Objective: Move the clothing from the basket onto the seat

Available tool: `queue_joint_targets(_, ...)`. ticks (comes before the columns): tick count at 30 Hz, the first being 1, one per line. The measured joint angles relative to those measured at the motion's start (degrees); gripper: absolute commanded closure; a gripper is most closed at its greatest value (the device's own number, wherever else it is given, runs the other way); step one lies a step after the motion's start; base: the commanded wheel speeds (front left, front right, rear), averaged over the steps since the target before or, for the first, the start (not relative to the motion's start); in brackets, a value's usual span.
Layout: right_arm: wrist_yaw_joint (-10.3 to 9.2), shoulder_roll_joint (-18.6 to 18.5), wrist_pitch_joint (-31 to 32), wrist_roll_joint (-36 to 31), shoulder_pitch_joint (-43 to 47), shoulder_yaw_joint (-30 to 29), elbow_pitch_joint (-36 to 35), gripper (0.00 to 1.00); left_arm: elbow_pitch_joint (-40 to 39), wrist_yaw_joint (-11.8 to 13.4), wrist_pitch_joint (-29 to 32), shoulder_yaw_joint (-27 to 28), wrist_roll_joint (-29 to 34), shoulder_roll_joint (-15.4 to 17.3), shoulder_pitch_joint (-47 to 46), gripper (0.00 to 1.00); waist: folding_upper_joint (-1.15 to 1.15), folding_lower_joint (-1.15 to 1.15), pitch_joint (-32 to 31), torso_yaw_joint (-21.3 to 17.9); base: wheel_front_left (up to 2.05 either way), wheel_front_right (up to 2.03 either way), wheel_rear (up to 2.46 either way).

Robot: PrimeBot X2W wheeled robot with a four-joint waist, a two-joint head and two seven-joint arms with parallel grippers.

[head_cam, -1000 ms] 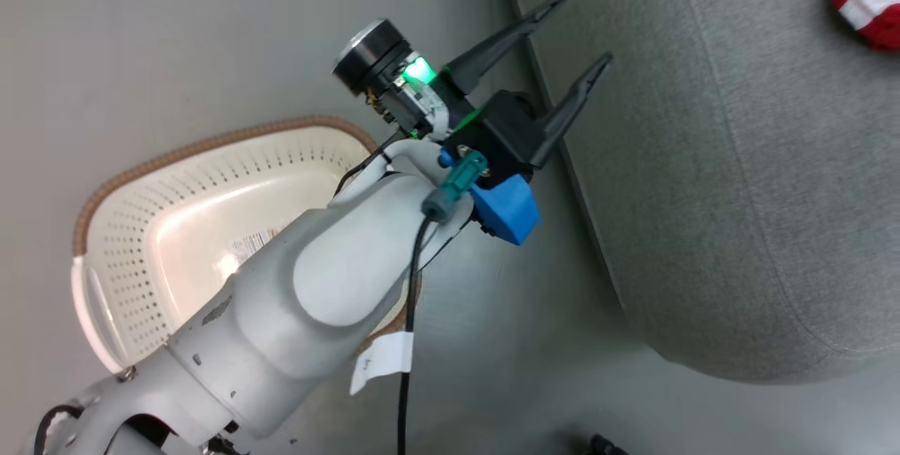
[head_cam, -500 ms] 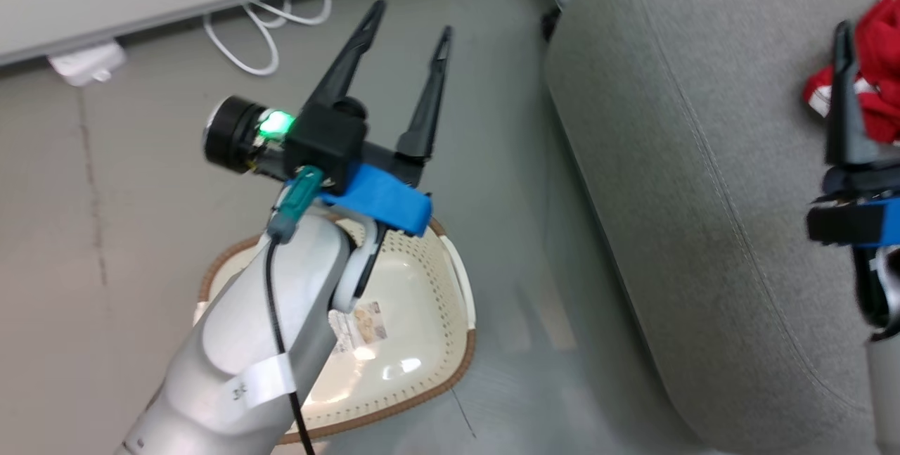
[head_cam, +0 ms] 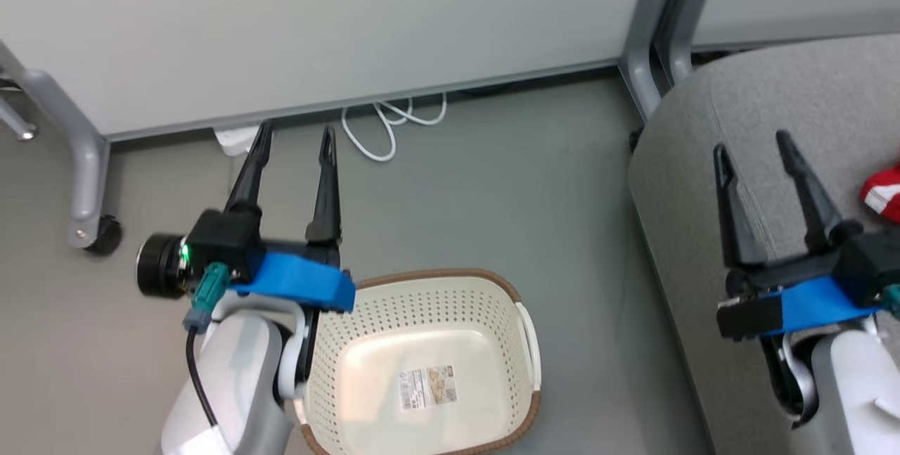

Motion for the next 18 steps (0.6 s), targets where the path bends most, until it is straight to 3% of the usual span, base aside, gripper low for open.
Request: queue_joint_targets(18, 0.00, 3.89, 0.00, 1.37, 11.82, -2.54, 2.60, 0.00, -1.70, -4.60, 0.00, 10.81, 4.70, -2.86, 15.08, 0.00, 0.00, 0.00, -8.20, 3.61, 0.00, 0.00, 0.00)
